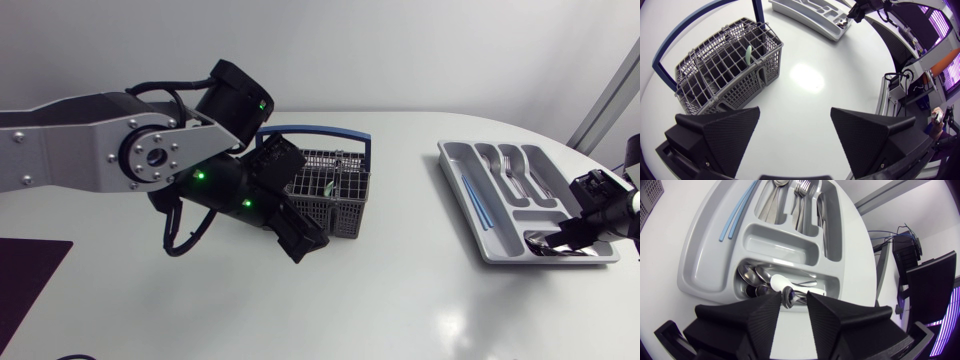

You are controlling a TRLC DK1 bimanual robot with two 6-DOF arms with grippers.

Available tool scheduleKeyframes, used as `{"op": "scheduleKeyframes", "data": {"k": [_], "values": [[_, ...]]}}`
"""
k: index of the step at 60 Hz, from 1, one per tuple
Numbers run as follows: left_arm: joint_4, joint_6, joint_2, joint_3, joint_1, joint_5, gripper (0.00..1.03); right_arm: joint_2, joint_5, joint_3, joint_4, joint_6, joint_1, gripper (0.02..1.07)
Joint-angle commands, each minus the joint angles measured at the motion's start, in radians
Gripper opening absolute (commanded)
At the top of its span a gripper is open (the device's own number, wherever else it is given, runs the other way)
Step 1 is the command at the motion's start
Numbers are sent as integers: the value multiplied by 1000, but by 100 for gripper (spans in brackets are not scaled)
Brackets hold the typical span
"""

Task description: Unload the cutlery basket into the drawer organizer.

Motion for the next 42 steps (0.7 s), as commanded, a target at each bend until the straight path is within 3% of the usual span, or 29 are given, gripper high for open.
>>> {"op": "scheduleKeyframes", "data": {"k": [1, 9, 18, 42], "values": [[-15, 31, -18, -1, 6, 9, 99, -24, 12, -22, 6, -12, 18, 70], [-18, 34, -23, -2, 7, 9, 99, -55, 13, -16, -14, 3, 48, 87], [-24, 41, -30, -10, 9, 9, 99, -109, 12, -11, -48, 19, 108, 97], [-23, 47, -33, -19, 23, 8, 99, -310, -62, 55, -273, 146, 421, 102]]}}
